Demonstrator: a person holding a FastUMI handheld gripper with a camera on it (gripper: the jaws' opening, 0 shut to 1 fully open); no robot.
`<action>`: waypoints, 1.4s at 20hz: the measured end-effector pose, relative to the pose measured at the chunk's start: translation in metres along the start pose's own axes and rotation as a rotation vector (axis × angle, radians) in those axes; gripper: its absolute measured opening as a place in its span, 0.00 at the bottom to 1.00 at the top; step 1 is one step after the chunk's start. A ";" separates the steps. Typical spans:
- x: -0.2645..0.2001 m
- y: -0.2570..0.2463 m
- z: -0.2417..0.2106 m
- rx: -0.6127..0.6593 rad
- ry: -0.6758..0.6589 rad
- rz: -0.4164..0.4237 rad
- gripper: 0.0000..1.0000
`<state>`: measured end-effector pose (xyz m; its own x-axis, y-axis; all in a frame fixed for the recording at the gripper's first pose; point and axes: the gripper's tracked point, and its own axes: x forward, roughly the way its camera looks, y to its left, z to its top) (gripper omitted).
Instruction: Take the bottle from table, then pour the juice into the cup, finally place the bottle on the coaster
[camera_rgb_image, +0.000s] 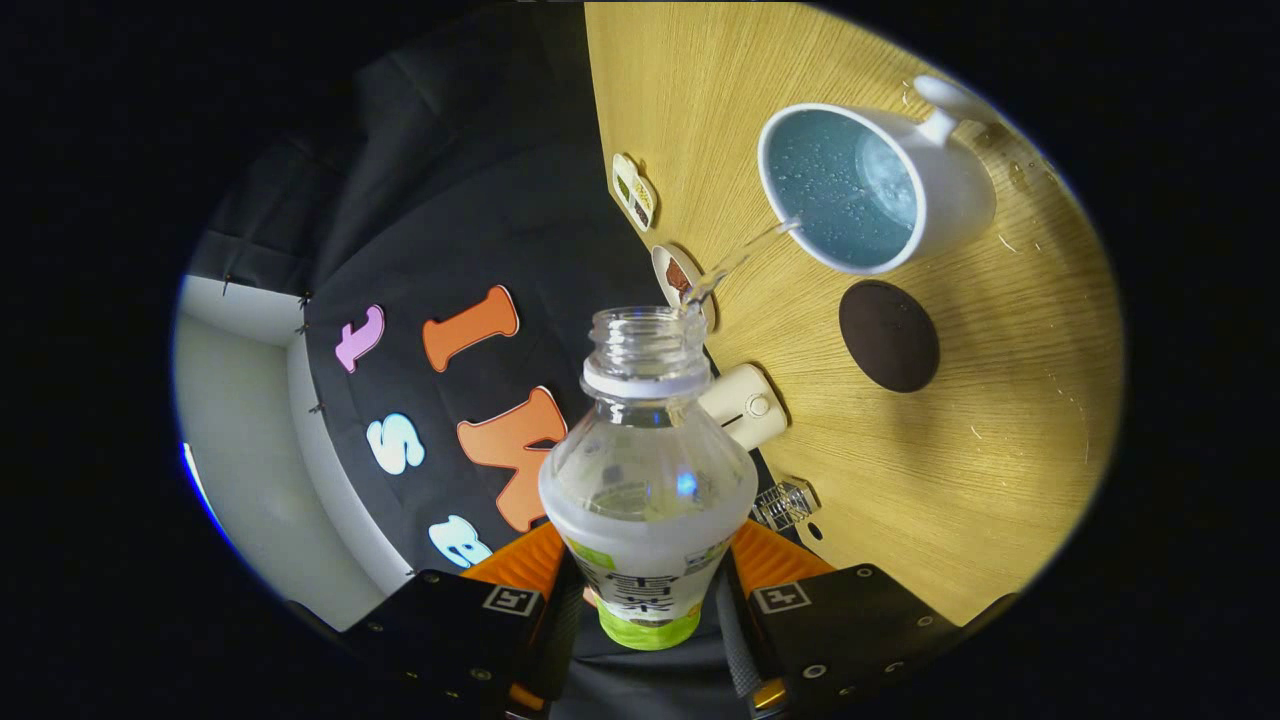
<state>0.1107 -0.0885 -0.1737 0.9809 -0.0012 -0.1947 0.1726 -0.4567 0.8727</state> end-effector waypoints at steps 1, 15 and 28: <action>0.000 0.000 0.000 0.003 -0.001 0.000 0.63; -0.002 0.000 0.002 0.051 -0.003 -0.014 0.63; -0.004 0.011 0.004 0.140 -0.001 -0.005 0.63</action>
<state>0.1086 -0.0967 -0.1654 0.9799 0.0012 -0.1995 0.1637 -0.5763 0.8007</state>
